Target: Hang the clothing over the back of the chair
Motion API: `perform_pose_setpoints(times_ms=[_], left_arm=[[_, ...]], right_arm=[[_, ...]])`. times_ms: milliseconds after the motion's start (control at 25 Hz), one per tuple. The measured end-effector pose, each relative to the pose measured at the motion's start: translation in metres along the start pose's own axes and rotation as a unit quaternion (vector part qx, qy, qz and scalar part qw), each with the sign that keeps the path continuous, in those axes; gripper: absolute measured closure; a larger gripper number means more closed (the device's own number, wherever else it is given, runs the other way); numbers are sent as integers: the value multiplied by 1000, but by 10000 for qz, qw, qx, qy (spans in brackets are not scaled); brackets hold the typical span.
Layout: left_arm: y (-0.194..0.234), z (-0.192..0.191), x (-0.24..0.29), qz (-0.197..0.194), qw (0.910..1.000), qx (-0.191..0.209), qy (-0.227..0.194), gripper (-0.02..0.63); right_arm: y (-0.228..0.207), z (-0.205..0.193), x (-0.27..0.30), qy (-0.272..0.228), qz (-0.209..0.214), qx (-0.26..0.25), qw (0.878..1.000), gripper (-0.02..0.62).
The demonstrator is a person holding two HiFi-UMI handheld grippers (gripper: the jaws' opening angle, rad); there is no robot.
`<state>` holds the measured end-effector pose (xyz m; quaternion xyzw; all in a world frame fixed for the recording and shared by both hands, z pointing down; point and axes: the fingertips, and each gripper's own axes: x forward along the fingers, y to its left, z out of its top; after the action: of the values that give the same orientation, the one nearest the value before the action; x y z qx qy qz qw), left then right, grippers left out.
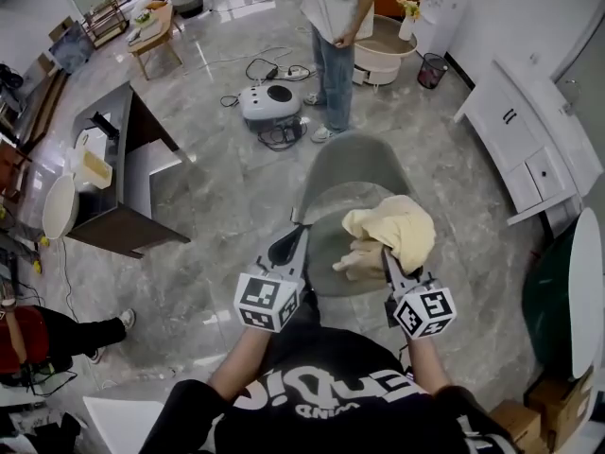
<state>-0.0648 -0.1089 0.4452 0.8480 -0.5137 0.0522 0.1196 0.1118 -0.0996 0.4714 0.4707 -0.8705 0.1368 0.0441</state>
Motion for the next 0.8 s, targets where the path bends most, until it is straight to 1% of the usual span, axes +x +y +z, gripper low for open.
perform_pose_setpoints(times_ms=[280,480,640,800], left_arm=[[41,17,40,-317,9994,52,116,591],[73,24,59,-508,9985,70,195,591],[87,31,73,-648,9976,90,232,591],[94,36,86,-704,9972,46,251,591]], right_arm=[[-9,16,47,6,-316,81,9995,520],[-10,27,79,-43,-550,102,9984,521],[-11,34,97,-55,-668,116,9977,520],[-13,42,110,-49,-702,106,9975,521]])
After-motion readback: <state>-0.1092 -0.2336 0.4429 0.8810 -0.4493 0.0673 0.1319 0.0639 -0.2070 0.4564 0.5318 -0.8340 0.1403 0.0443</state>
